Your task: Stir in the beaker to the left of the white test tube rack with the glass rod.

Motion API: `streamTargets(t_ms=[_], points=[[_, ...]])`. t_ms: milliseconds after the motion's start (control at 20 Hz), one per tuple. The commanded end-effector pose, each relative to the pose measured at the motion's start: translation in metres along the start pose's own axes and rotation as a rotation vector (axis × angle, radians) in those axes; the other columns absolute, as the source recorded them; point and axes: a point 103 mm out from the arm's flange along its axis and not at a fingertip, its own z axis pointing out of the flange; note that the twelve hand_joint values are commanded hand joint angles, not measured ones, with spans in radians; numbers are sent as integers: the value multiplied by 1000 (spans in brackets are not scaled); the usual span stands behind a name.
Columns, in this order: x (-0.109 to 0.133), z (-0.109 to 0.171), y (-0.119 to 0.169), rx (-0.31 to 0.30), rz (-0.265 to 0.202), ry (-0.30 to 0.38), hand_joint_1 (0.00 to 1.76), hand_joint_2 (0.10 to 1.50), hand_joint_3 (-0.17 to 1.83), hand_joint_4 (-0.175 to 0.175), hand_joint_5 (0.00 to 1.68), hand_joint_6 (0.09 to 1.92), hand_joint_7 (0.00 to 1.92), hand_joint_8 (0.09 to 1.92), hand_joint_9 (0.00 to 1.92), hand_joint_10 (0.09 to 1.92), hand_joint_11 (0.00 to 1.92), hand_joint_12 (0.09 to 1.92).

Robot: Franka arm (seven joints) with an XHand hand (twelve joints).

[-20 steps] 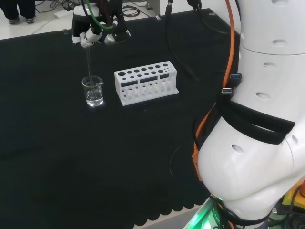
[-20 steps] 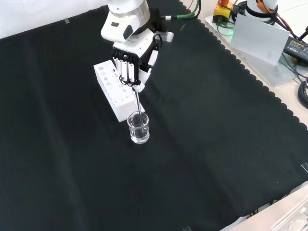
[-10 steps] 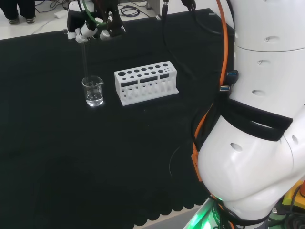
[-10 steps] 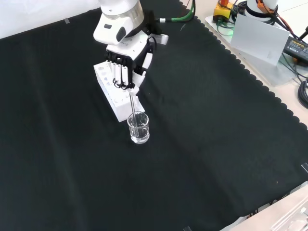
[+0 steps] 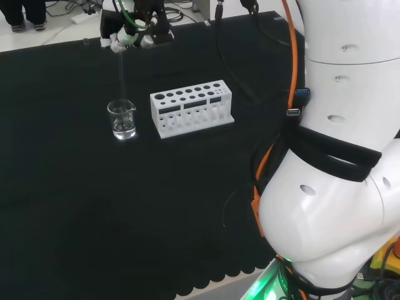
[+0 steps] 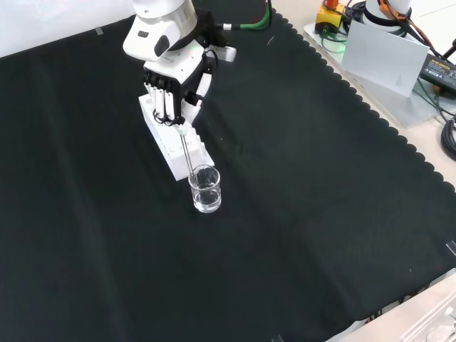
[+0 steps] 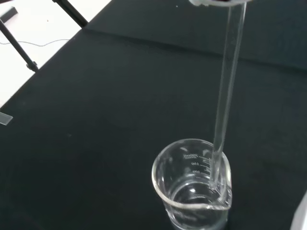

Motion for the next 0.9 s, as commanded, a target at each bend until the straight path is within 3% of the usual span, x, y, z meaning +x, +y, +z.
streamTargets(t_ms=[50, 150, 500, 900], points=[[-4, 3, -20, 20, 19, -16, 1399, 1080, 0, -175, 1073, 487, 927, 1109, 1098, 1168, 1505, 651], [1, 6, -24, 13, 16, 6, 1398, 1080, 0, -175, 1071, 488, 928, 1108, 1097, 1170, 1505, 651], [33, 11, -28, 29, -16, -22, 1398, 1081, 1, -175, 1067, 490, 931, 1105, 1092, 1180, 1504, 651], [53, 12, -6, 24, -59, -22, 1398, 1081, 0, -175, 1067, 489, 936, 1097, 1091, 1183, 1504, 648]])
